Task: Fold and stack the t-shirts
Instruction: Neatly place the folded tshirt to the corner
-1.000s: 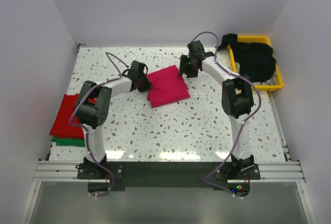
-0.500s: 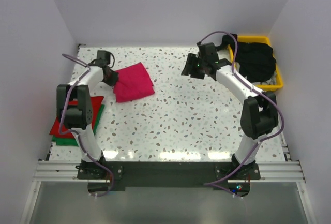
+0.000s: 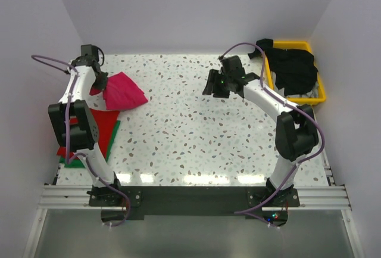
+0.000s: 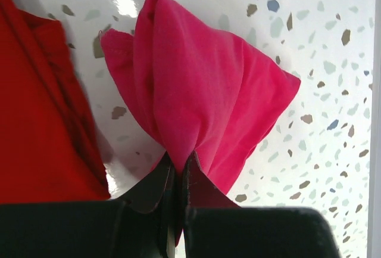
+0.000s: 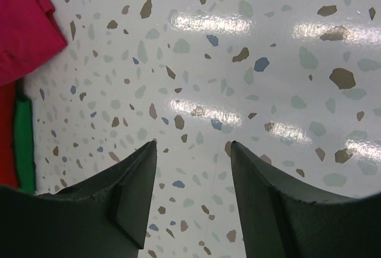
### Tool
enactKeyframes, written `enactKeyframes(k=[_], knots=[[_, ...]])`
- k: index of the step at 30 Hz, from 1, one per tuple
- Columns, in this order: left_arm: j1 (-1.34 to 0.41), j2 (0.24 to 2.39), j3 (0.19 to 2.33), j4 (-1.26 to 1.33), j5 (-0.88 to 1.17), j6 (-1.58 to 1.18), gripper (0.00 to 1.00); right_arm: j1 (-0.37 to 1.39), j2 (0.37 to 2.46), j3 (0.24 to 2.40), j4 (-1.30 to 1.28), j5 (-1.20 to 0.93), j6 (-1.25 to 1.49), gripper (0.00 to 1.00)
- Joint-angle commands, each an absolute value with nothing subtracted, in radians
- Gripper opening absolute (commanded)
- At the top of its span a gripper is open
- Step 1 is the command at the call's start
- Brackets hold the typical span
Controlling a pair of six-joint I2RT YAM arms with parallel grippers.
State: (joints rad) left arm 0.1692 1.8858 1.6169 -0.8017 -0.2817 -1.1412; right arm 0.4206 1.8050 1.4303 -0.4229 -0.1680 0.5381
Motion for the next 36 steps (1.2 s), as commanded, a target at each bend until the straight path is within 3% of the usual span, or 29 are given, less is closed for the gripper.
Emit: enactKeyframes(k=[1, 36], knots=[[0.196, 1.798, 1.615, -0.841, -0.324, -1.134, 0.00, 0.425, 1.750, 1.425, -0.380, -0.189, 0.546, 0.57], [0.305, 1.563, 1.632, -0.874, -0.293, -0.969, 0.00, 0.443, 1.752, 1.425, -0.368, -0.221, 0.552, 0.57]])
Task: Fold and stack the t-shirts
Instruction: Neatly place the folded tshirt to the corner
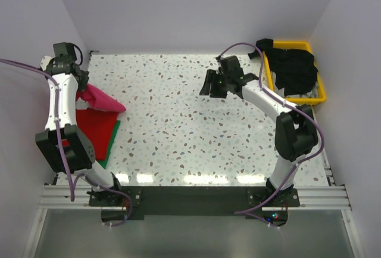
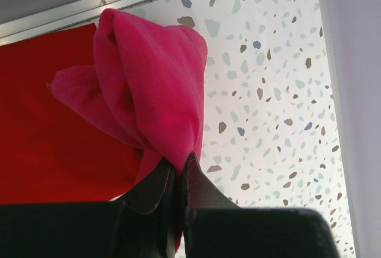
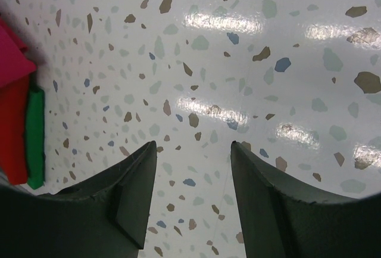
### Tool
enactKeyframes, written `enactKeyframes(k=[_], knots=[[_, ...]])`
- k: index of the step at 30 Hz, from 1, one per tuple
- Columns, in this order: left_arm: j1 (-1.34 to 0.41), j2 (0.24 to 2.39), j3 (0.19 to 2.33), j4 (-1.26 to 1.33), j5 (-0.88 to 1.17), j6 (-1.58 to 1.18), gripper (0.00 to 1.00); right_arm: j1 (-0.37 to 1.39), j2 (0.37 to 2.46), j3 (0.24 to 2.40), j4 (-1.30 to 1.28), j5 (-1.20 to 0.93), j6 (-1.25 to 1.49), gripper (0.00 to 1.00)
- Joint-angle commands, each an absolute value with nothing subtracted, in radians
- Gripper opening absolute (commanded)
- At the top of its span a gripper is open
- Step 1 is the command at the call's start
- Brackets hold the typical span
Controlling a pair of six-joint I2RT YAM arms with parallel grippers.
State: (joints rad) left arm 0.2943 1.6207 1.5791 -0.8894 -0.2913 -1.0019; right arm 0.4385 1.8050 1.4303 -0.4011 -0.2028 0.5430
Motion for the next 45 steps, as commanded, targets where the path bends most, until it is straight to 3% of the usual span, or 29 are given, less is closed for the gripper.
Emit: enactKeyframes(k=[1, 17, 28, 31, 32, 35, 45], knots=[[0.305, 1.562, 1.632, -0.874, -0.295, -0.968, 0.00, 0.443, 1.753, 1.425, -0.368, -0.221, 0.552, 0.57], [0.328, 1.456, 1.533, -0.879, -0.331, -0.945, 0.00, 0.454, 1.720, 1.390, -0.373, -0.218, 0.549, 0.57], [0.409, 1.250, 1.155, -0.836, -0.396, -0.920, 0.02, 0.515, 1.664, 1.302, -0.374, -0.233, 0.532, 0.56], [0.437, 1.120, 1.014, -0.828, -0.437, -0.923, 0.19, 0.546, 1.632, 1.267, -0.385, -0.219, 0.523, 0.57], [0.440, 1.082, 0.949, -0.818, -0.469, -0.920, 0.48, 0.551, 1.612, 1.249, -0.385, -0.210, 0.520, 0.57], [0.443, 0.956, 0.867, -0.767, -0.495, -0.879, 0.99, 0.568, 1.591, 1.220, -0.387, -0.204, 0.518, 0.57], [0.440, 0.919, 0.848, -0.629, -0.235, -0.718, 1.00, 0.574, 1.490, 1.166, -0.388, -0.135, 0.522, 0.58]])
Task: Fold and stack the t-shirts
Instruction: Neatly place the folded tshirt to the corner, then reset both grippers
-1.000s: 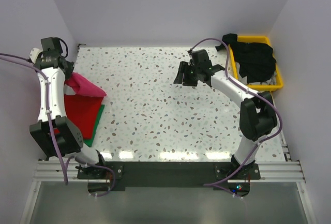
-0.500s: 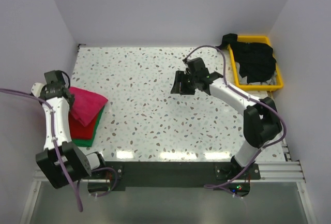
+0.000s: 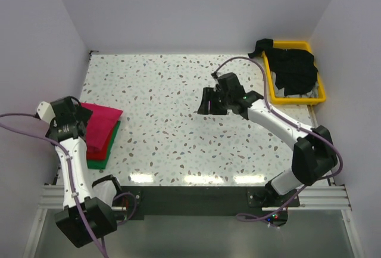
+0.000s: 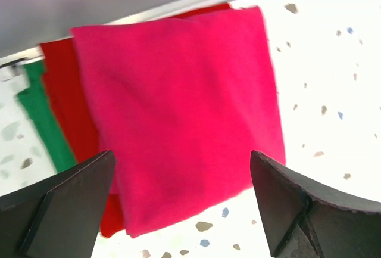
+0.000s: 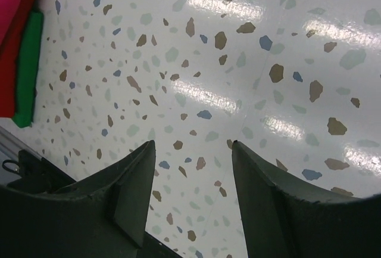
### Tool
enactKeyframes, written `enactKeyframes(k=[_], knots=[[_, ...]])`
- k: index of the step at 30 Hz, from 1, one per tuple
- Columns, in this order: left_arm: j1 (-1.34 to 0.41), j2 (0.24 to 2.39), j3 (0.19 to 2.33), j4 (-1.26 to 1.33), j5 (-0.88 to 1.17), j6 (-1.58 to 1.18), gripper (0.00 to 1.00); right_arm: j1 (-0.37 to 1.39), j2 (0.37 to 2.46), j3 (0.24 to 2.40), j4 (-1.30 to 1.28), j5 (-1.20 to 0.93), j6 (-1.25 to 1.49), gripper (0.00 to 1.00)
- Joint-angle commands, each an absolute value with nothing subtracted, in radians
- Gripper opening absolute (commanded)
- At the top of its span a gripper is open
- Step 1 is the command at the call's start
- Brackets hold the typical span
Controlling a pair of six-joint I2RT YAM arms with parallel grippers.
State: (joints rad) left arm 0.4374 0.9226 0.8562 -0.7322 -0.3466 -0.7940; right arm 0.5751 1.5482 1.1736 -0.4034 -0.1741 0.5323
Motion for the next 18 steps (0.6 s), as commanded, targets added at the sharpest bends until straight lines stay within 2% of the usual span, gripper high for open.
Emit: enactKeyframes(k=[1, 2, 5, 8, 18], knots=[[0.439, 0.914, 0.842, -0.588, -0.203, -0.707, 1.00, 0.574, 1.476, 1.166, -0.393, -0.121, 0.515, 0.58], [0.436, 0.908, 0.824, -0.563, -0.131, -0.690, 1.00, 0.574, 1.470, 1.166, -0.400, -0.115, 0.514, 0.58], [0.370, 0.864, 0.798, -0.483, -0.081, -0.690, 1.00, 0.574, 1.431, 1.155, -0.400, -0.094, 0.512, 0.59], [0.201, 0.888, 0.824, -0.469, -0.161, -0.721, 1.00, 0.574, 1.393, 1.147, -0.405, -0.068, 0.505, 0.60], [-0.271, 1.052, 0.868, -0.338, -0.241, -0.796, 1.00, 0.572, 1.261, 1.104, -0.407, 0.023, 0.497, 0.62]])
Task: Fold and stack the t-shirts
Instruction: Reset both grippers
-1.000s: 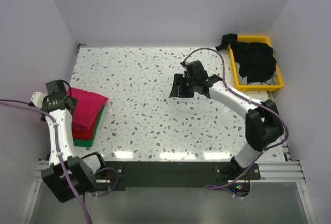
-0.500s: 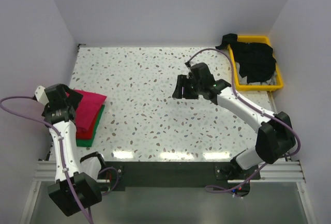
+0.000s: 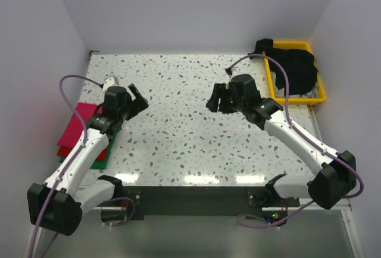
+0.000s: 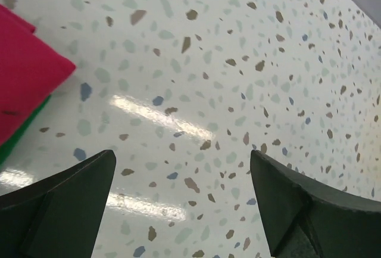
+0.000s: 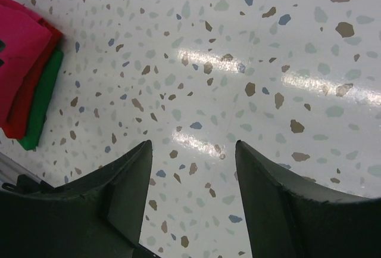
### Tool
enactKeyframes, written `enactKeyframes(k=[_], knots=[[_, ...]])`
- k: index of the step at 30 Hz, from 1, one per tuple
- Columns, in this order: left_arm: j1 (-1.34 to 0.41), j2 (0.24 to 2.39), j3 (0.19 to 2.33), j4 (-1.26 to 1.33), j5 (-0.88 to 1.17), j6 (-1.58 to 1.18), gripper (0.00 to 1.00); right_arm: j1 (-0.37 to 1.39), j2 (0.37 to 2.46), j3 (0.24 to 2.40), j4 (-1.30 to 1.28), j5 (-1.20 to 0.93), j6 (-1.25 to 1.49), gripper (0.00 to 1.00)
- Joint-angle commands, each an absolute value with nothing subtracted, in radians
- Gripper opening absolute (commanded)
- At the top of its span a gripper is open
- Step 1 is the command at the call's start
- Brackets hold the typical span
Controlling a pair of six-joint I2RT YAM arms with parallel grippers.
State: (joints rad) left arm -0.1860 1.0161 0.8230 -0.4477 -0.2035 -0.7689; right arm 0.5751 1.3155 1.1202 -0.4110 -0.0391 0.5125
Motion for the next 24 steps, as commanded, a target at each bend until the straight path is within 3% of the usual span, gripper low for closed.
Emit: enactKeyframes(k=[1, 10, 24], knots=[[-0.328, 1.075, 0.877, -0.322, -0.244, -0.801, 1.00, 0.572, 1.253, 1.097, -0.407, 0.037, 0.494, 0.62], [-0.592, 1.246, 0.925, -0.178, -0.218, -0.733, 1.00, 0.574, 1.158, 1.031, -0.384, 0.132, 0.494, 0.63], [-0.621, 1.269, 0.926, -0.202, -0.152, -0.655, 1.00, 0.574, 1.134, 0.974, -0.347, 0.236, 0.485, 0.65]])
